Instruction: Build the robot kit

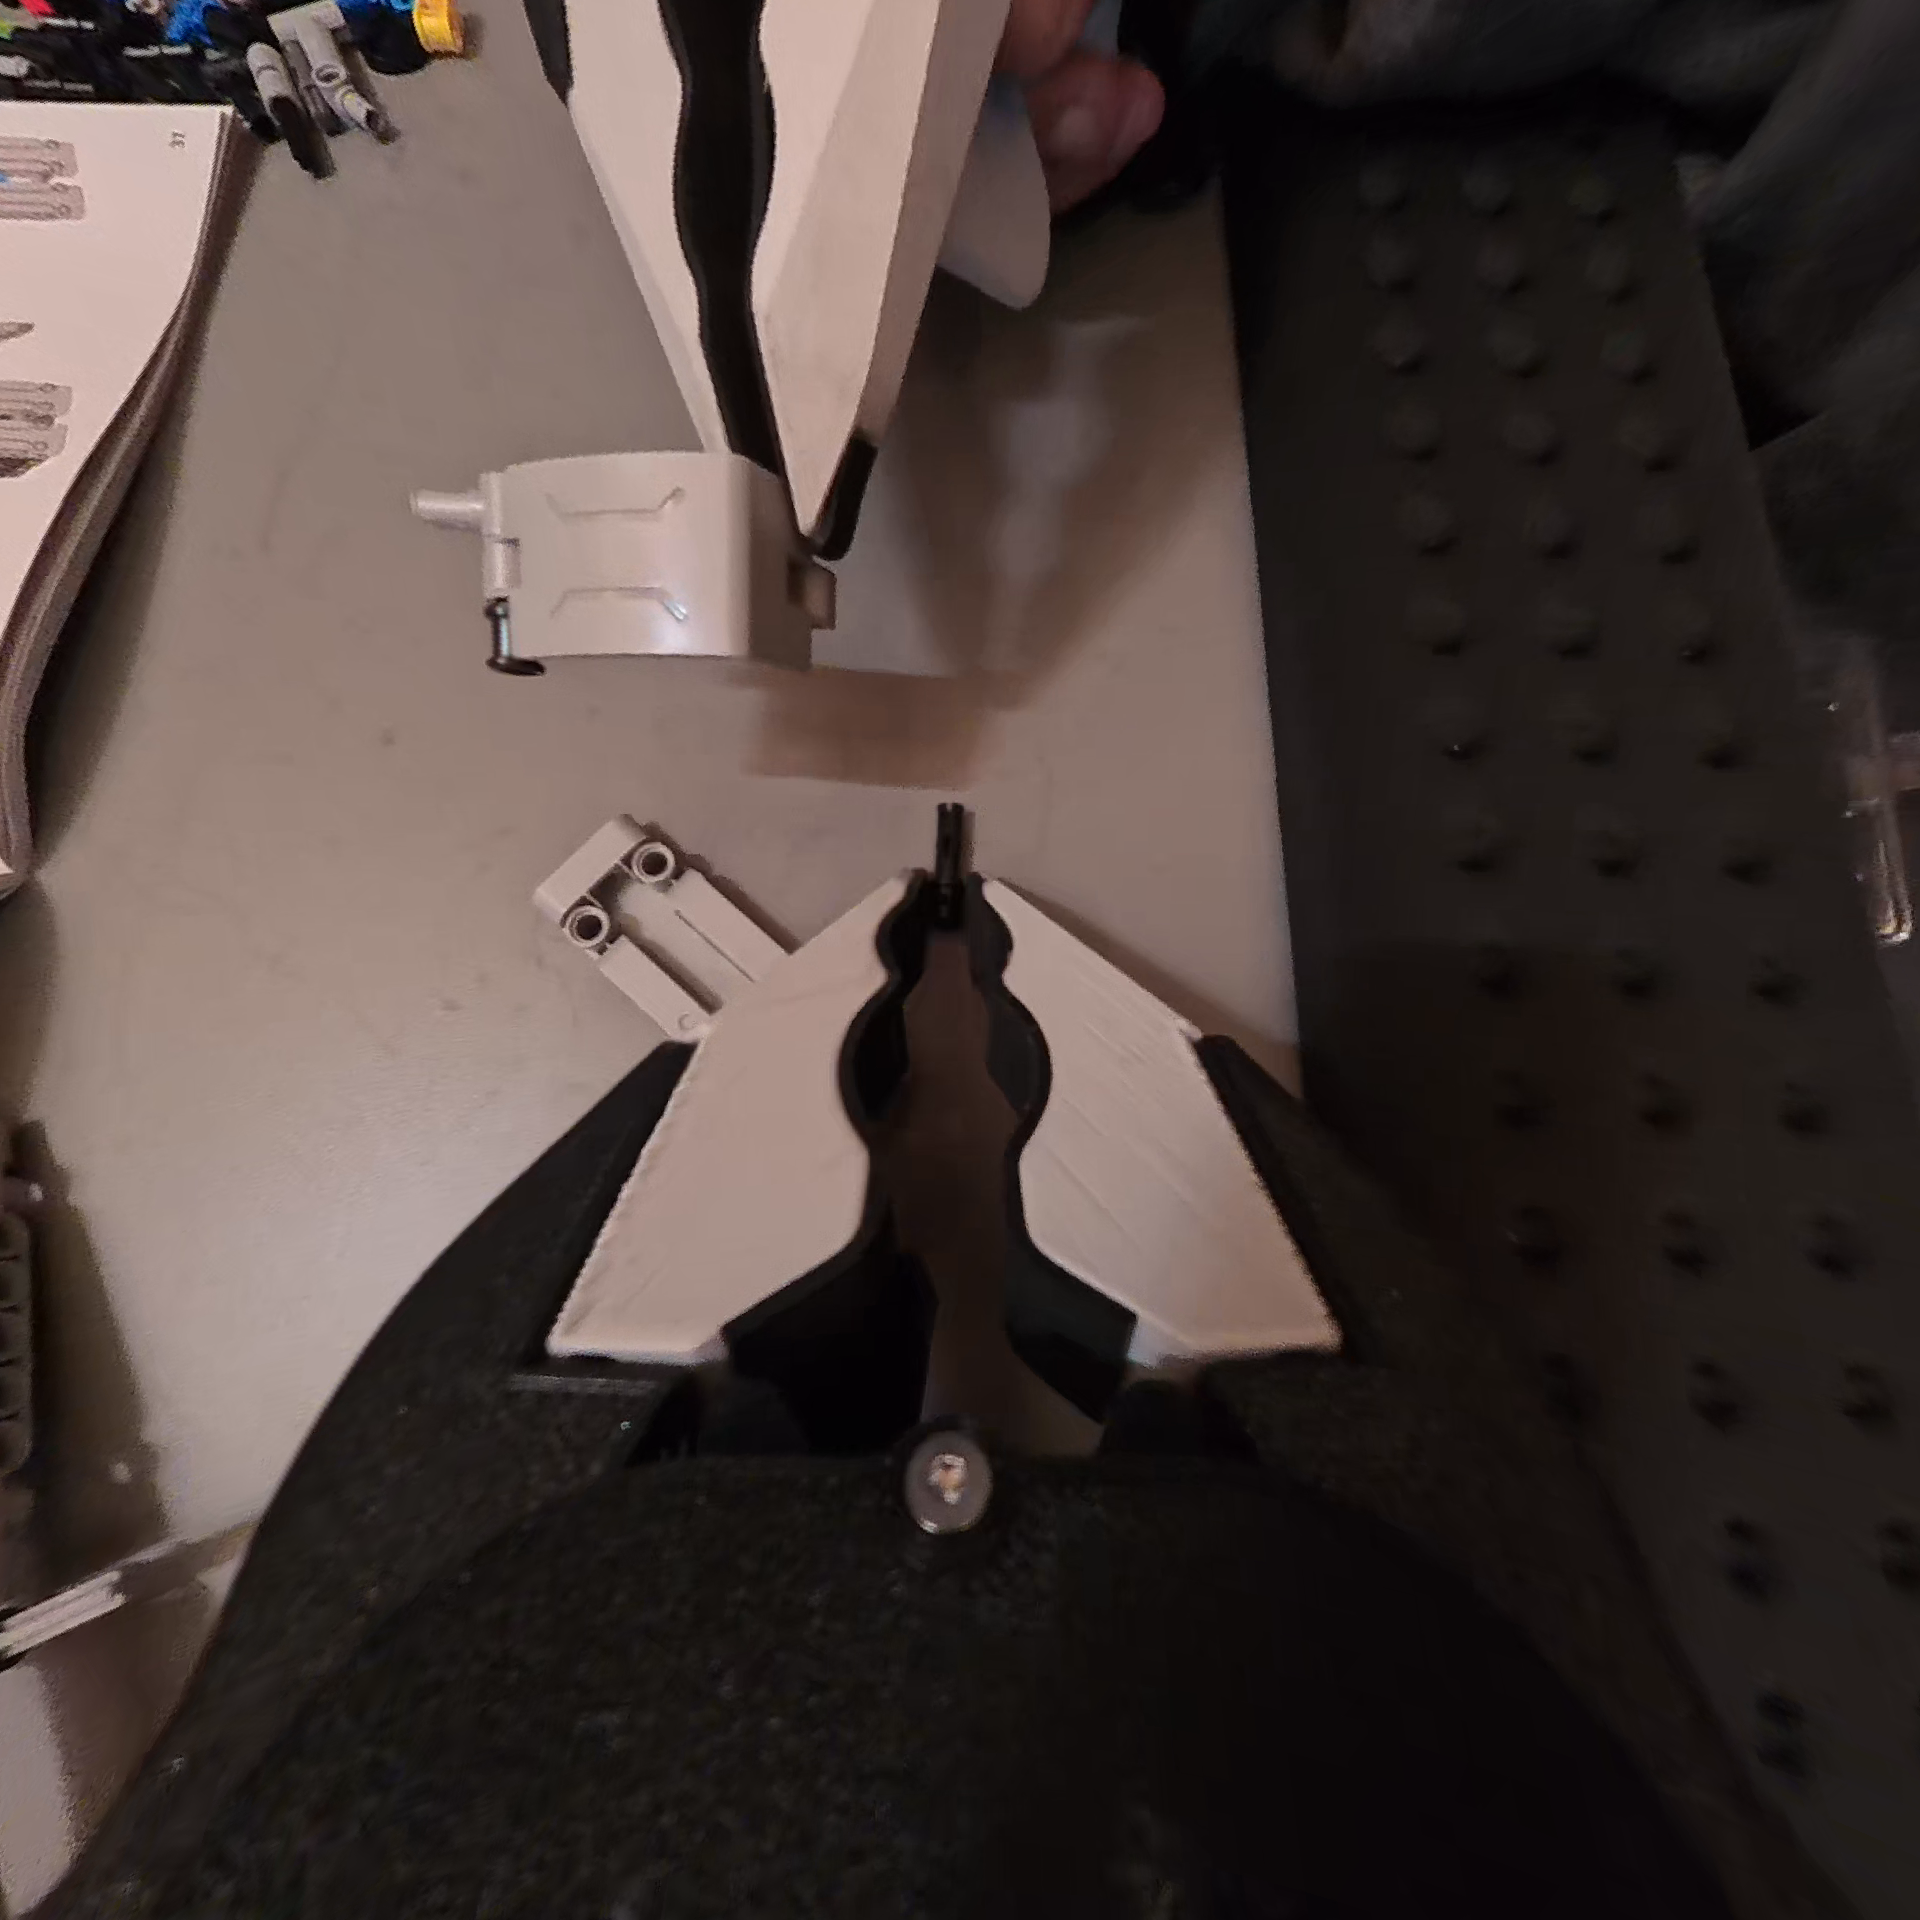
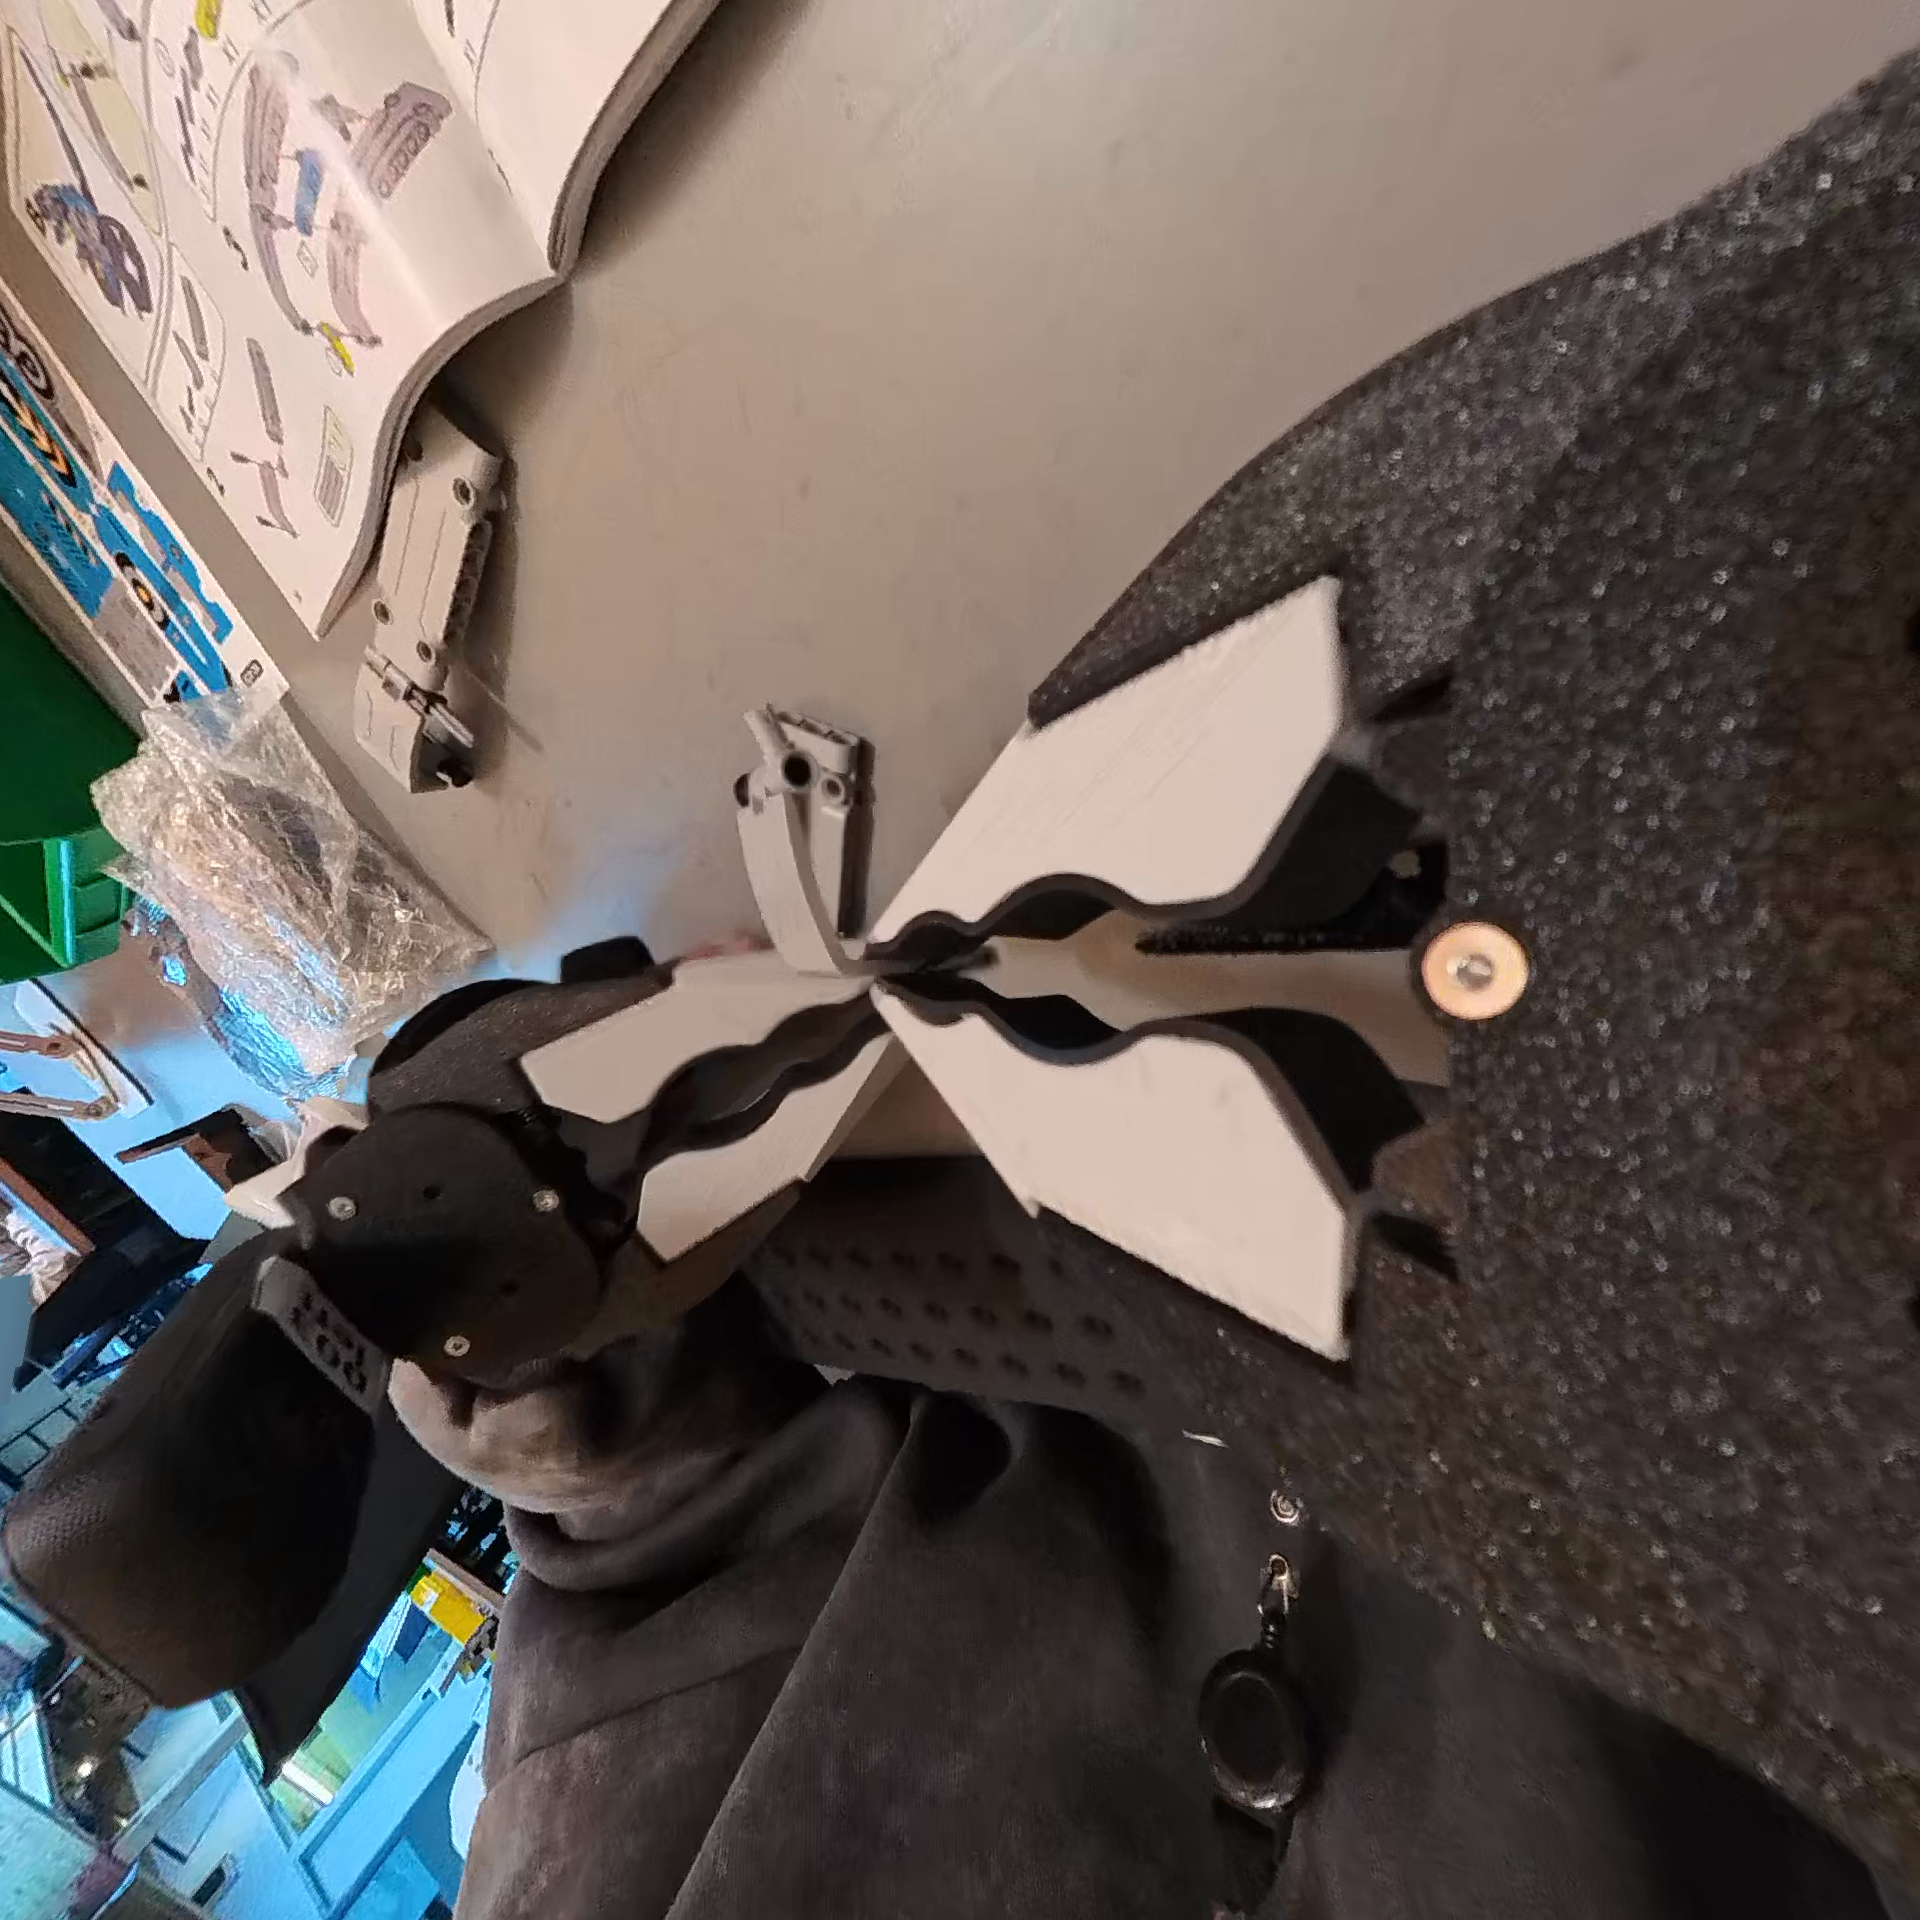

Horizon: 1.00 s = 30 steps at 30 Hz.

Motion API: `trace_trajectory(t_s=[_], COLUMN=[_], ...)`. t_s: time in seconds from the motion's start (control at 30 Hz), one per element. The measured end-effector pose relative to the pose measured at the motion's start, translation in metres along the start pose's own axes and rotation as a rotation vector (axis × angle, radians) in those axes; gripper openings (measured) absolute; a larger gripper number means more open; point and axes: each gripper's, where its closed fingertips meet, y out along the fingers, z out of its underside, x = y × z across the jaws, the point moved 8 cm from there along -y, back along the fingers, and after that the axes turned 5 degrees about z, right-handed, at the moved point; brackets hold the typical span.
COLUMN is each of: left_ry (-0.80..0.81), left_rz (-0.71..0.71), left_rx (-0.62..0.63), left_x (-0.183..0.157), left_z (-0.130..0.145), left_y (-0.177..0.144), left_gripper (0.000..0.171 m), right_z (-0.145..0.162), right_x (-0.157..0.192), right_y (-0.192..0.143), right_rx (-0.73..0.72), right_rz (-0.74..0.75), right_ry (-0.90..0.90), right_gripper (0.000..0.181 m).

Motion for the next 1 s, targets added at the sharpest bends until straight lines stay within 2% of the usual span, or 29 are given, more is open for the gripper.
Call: trace_trajectory(t_s=[0.13, 0.27, 0.33, 0.43, 0.53, 0.67, 0.77, 1.0], left_ry=[-0.005, -0.091, -0.114, -0.12, -0.122, -0.14, -0.151, -0.143], left_rz=[-0.085, -0.243, -0.261, -0.269, -0.236, -0.175, -0.141, -0.094], left_rx=[-0.019, -0.286, -0.357, -0.317, -0.321, -0.343, -0.355, -0.359], left_x=[-0.004, -0.008, -0.011, -0.008, -0.007, -0.008, -0.009, -0.011], left_z=[-0.002, -0.022, -0.024, -0.015, -0.015, -0.016, -0.015, -0.015], left_y=[-0.001, -0.029, -0.036, -0.031, -0.029, -0.028, -0.028, -0.028], left_gripper=[0.005, 0.005, 0.005, 0.005, 0.005, 0.005, 0.005, 0.005], right_z=[-0.005, -0.011, -0.014, -0.018, -0.015, -0.009, -0.006, -0.006], right_x=[0.009, 0.019, 0.021, 0.019, 0.012, 0.016, 0.018, 0.011], right_y=[-0.001, -0.007, -0.009, -0.012, -0.01, -0.002, 0.004, -0.005], right_rx=[-0.06, -0.127, -0.15, -0.189, -0.16, -0.074, -0.039, -0.062], right_rz=[-0.012, -0.032, -0.042, -0.061, -0.066, -0.14, -0.129, -0.097], right_ry=[-0.096, -0.17, -0.162, -0.099, -0.041, -0.044, -0.073, -0.066], right_gripper=[0.0, 0.001, 0.001, 0.001, 0.001, 0.001, 0.001, 0.001])
